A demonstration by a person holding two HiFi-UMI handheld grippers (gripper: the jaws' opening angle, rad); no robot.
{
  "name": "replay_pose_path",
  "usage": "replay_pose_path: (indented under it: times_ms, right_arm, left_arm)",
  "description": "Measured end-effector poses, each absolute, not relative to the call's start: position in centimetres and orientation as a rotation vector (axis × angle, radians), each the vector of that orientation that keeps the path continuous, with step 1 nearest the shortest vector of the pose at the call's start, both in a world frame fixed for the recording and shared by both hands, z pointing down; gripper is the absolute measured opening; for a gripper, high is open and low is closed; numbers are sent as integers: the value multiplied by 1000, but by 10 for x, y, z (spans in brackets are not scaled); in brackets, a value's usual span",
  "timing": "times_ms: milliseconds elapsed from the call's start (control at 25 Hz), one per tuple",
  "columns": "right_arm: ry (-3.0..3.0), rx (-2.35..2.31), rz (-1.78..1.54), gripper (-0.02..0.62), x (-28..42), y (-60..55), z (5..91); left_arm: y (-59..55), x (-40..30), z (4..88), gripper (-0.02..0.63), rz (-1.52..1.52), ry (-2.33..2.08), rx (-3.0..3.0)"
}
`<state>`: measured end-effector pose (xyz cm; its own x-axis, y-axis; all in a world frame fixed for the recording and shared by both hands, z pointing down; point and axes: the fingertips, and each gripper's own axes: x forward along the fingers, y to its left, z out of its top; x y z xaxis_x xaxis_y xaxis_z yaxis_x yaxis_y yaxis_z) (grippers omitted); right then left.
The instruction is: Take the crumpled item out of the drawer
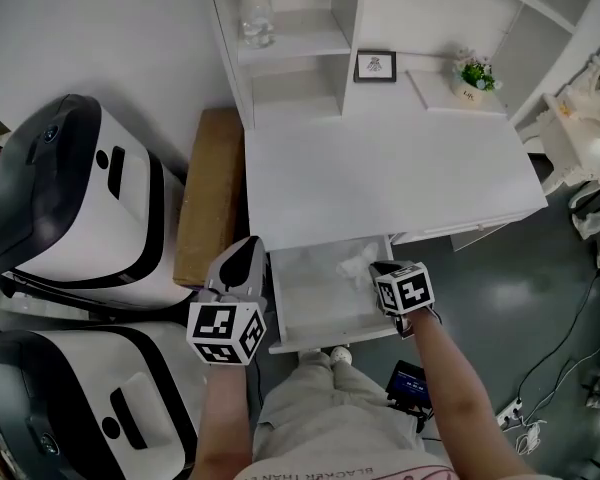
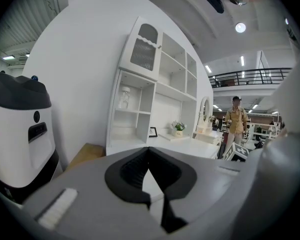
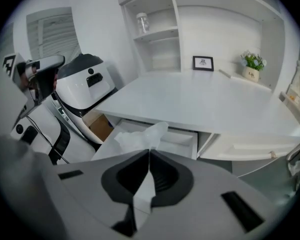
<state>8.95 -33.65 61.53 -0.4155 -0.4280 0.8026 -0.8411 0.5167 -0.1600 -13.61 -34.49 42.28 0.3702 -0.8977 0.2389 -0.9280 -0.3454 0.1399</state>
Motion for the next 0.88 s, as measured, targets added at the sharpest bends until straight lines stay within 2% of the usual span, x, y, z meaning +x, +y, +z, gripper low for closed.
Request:
replay_pose_path:
  times_ms: [880]
  right_arm:
    - [-2379, 1181, 519, 14, 87, -345, 433]
  left_arm:
    - [-340, -115, 353, 9, 73, -1686, 2507]
